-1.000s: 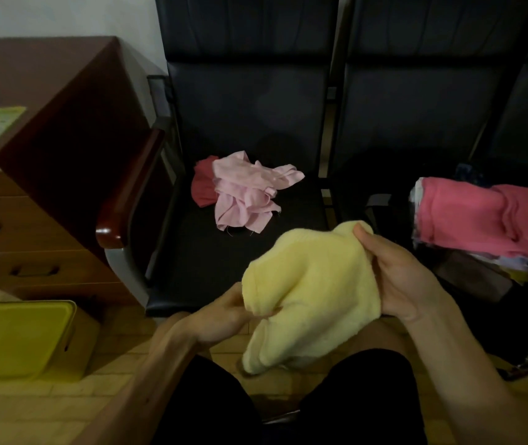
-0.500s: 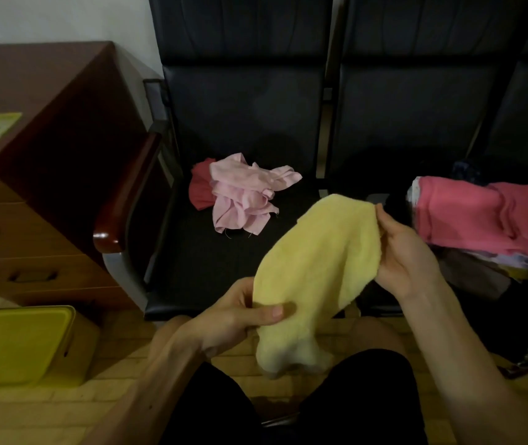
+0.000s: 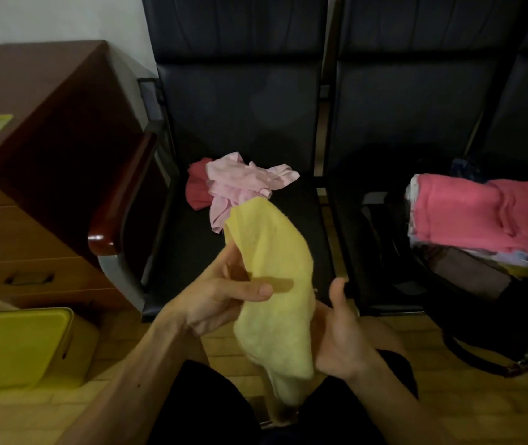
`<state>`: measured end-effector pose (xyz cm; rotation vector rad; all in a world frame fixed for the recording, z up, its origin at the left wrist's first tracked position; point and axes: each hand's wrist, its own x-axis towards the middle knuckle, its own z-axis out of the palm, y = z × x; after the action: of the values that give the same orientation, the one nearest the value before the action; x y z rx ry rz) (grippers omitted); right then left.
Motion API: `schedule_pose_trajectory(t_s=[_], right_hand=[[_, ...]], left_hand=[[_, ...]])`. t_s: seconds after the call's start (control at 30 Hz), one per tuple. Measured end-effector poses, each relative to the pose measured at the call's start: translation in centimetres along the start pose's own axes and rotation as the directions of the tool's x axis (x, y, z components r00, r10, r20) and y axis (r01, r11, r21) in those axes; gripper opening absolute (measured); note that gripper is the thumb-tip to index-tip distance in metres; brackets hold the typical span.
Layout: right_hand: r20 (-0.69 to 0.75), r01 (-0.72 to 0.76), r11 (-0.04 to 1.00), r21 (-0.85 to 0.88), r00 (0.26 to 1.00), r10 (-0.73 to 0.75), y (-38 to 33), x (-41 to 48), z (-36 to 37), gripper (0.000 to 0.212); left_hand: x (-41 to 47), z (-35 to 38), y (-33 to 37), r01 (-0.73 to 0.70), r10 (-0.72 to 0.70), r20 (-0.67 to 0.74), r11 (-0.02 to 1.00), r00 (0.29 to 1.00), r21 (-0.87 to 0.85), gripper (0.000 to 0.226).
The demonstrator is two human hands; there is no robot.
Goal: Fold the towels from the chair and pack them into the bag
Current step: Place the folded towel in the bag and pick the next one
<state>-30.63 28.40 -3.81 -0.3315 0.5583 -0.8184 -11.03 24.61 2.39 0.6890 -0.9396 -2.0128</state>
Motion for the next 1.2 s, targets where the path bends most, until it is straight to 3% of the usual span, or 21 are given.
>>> schedule_pose_trajectory(t_s=[0.07, 0.13, 0.27, 0.4, 0.57, 0.63, 0.7, 0.73, 0.77, 0.83, 0.9, 0.93, 1.07, 1.13, 1.2], right_hand=[[0.032, 0.012, 0.999, -0.030, 0.999, -0.011, -0.5, 0.3, 0.1, 0.072], [-0.043, 0.043, 0.999, -0.032, 0.998, -0.044, -1.8, 0.3, 0.5, 0.064], [-0.223, 0.136, 0.974, -0.181, 0.959, -0.175, -3.9, -0.4, 1.4, 0.059], [-0.237, 0.227, 0.876, -0.427, 0.906, -0.350, -5.1, -1.0, 3.0, 0.038], [-0.099, 0.325, 0.639, -0.697, 0.839, -0.535, -7.4, -1.6, 4.8, 0.040], [-0.064, 0.231, 0.459, -0.858, 0.838, -0.541, -8.5, -1.7, 4.9, 0.042], [-0.100, 0.035, 0.246, -0.969, 0.851, -0.515, -9.2, -1.5, 4.8, 0.049], [-0.144, -0.026, 0.226, -0.974, 0.840, -0.523, -9.4, -1.5, 4.7, 0.052], [-0.193, -0.047, 0.272, -0.961, 0.820, -0.539, -9.6, -1.4, 5.0, 0.053], [-0.281, 0.018, 0.490, -0.872, 0.801, -0.528, -10.2, -1.4, 6.0, 0.053], [-0.261, 0.137, 0.655, -0.743, 0.842, -0.472, -11.4, -1.7, 7.1, 0.053], [-0.203, 0.193, 0.679, -0.709, 0.866, -0.457, -11.8, -1.9, 7.7, 0.053], [0.013, 0.301, 0.554, -0.776, 0.886, -0.464, -12.4, -2.2, 8.7, 0.059], [0.038, 0.285, 0.428, -0.858, 0.866, -0.498, -12.5, -2.2, 8.7, 0.062], [0.047, 0.242, 0.315, -0.918, 0.853, -0.519, -12.6, -2.1, 8.7, 0.058]], left_hand=[[-0.4, -0.7, 0.3, 0.026, -0.024, -0.077, 0.999, 0.997, 0.030, 0.093], [-0.8, -1.1, 0.5, 0.044, -0.034, -0.104, 0.994, 0.994, 0.095, 0.105], [-1.2, -1.6, 0.8, 0.054, -0.007, -0.190, 0.969, 0.982, 0.241, 0.091], [-1.1, -1.2, 0.7, 0.139, -0.058, -0.222, 0.919, 0.973, 0.368, 0.084], [-0.3, -1.7, 1.6, 0.246, -0.168, -0.221, 0.884, 0.961, 0.399, 0.071], [0.0, -1.7, 2.3, 0.266, -0.176, -0.272, 0.901, 0.946, 0.343, 0.062], [0.5, -1.7, 2.8, 0.259, -0.125, -0.377, 0.909, 0.918, 0.328, 0.068], [0.7, -1.5, 3.0, 0.244, -0.087, -0.434, 0.915, 0.897, 0.322, 0.075], [0.9, -1.3, 3.3, 0.219, -0.044, -0.483, 0.924, 0.874, 0.312, 0.081], [1.2, -0.8, 4.0, 0.141, 0.040, -0.522, 0.943, 0.852, 0.302, 0.084], [1.2, 0.1, 5.2, 0.065, 0.113, -0.491, 0.942, 0.864, 0.331, 0.061], [0.9, 0.6, 5.9, 0.030, 0.149, -0.444, 0.928, 0.883, 0.371, 0.050], [-0.4, 0.9, 8.5, -0.055, 0.206, -0.237, 0.851, 0.949, 0.522, 0.052], [-0.7, 0.5, 9.5, 0.001, 0.181, -0.215, 0.764, 0.960, 0.646, 0.050], [-0.6, 0.0, 10.1, 0.130, 0.127, -0.259, 0.613, 0.958, 0.779, 0.044]])
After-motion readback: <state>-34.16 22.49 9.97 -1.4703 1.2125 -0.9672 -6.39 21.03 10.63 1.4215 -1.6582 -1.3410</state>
